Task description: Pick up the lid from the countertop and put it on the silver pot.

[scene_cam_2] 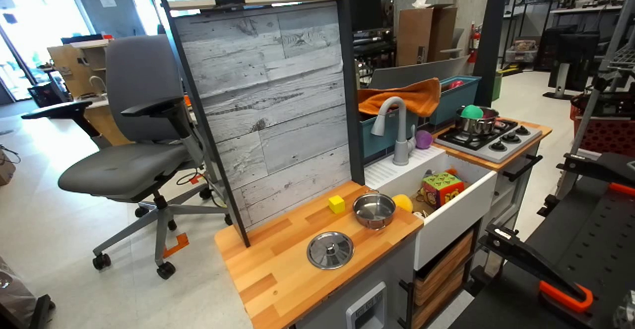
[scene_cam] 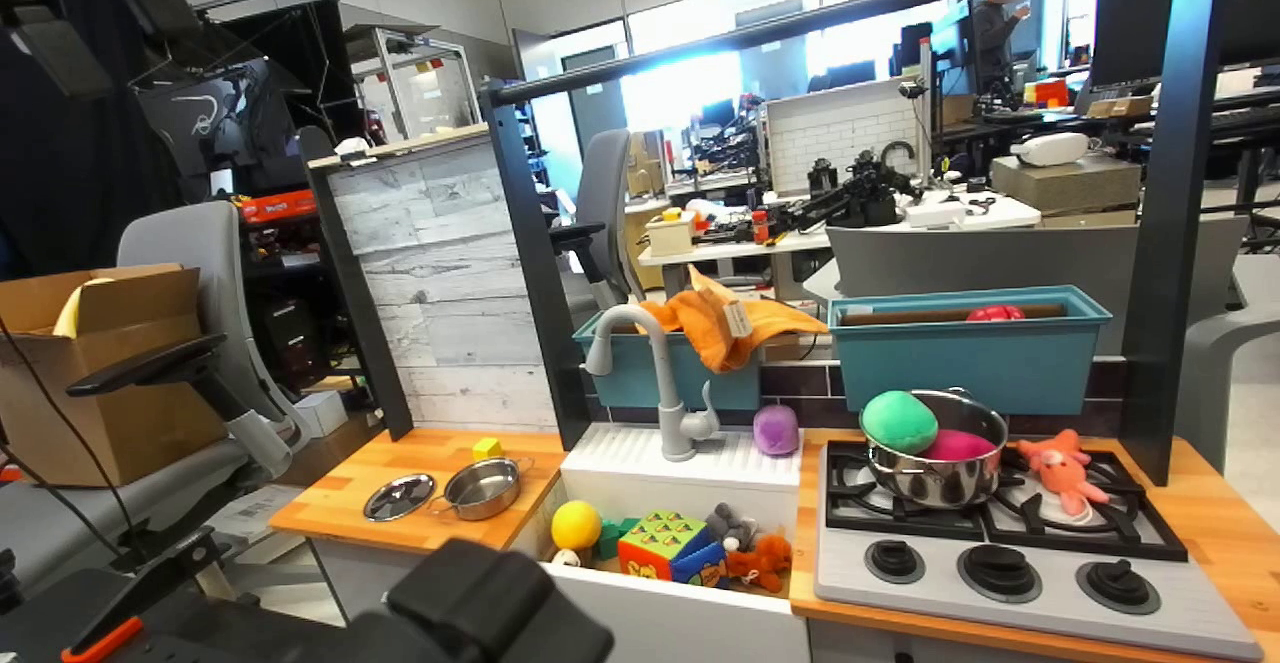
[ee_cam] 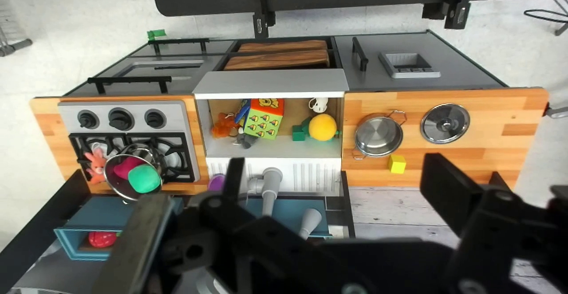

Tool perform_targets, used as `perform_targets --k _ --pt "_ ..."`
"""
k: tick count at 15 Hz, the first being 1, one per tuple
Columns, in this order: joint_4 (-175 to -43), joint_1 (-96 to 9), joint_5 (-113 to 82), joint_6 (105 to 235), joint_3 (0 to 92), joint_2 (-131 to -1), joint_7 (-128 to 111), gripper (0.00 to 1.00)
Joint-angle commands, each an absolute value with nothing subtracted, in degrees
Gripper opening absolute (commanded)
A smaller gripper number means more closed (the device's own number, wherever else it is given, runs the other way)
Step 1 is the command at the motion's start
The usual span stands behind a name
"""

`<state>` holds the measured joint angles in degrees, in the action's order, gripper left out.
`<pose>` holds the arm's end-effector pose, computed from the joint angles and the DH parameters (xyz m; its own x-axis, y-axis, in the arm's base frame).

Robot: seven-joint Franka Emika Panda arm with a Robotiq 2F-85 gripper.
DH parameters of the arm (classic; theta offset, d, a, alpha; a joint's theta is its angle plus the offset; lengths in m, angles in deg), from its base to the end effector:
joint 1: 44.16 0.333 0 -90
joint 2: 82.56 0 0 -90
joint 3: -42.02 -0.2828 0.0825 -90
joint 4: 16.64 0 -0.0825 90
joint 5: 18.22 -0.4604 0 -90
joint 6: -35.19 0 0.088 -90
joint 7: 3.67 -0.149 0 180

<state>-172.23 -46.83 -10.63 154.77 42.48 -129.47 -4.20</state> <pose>0.4260 -0.0339 0.3881 0.9825 0.0038 0.1865 -0.0185 -0.9929 0.1176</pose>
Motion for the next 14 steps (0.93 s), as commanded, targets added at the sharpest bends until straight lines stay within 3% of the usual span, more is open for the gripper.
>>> perform_targets --k 1,6,14 --pt "-172.1 -46.9 -10.7 154.6 42.4 -129.4 -4.1 1.00" --pt "-170.7 -43.0 -12.8 164.9 38.0 -115.6 -7.2 1.00" --pt "-155.0 -42.4 3.6 163.1 23.8 -87.8 -25.5 1.00"
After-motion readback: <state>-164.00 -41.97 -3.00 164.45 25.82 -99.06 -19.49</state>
